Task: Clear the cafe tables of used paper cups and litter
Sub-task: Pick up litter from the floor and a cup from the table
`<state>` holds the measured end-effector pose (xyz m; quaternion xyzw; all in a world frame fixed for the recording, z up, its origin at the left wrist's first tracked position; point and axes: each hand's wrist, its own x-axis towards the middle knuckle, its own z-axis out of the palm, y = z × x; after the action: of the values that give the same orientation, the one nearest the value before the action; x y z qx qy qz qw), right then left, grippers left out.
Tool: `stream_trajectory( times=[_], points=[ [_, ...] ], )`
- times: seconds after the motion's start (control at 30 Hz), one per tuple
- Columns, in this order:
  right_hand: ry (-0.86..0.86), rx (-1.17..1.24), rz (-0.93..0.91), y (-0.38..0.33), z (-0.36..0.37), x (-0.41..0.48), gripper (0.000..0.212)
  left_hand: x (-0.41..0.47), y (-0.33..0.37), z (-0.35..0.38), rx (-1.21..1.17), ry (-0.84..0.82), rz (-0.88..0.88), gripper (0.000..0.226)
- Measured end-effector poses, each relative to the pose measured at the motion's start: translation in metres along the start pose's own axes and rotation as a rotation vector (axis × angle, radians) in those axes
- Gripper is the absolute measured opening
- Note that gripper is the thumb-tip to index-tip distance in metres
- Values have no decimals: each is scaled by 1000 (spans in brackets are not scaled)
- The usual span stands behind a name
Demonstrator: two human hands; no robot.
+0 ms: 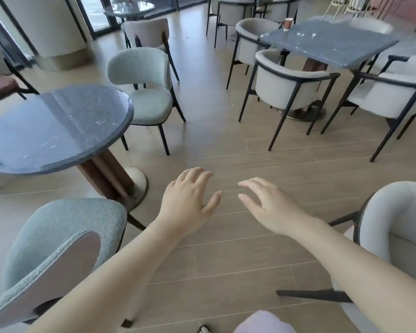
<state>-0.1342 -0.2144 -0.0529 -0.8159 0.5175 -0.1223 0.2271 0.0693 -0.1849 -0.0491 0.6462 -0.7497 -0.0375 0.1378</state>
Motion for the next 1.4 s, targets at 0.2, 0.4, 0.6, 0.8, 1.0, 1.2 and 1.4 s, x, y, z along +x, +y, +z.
stream_trajectory(
  times=[0.2,0.4,0.6,0.8,1.0,1.2,1.4],
  points=[
    [-64,46,51,48,1,69,38,76,-12,39,-37,-104,-36,52],
    [-63,106,32,115,-20,167,38,188,-2,83,-86,-187,-123,54],
    [-8,210,87,179,-69,258,38,310,12,101,-136,-257,-224,52],
    [-30,285,79,210,-82,366,35,408,-23,107,-172,-244,-318,50],
    [-139,282,4,213,-84,499,32,503,-95,116,-273,-199,-425,45],
    [-93,264,-2,214,-108,646,29,641,-168,109,-345,-161,-362,40],
    [-43,271,-5,218,-120,768,31,756,-227,95,-311,-202,-319,41]
  ],
)
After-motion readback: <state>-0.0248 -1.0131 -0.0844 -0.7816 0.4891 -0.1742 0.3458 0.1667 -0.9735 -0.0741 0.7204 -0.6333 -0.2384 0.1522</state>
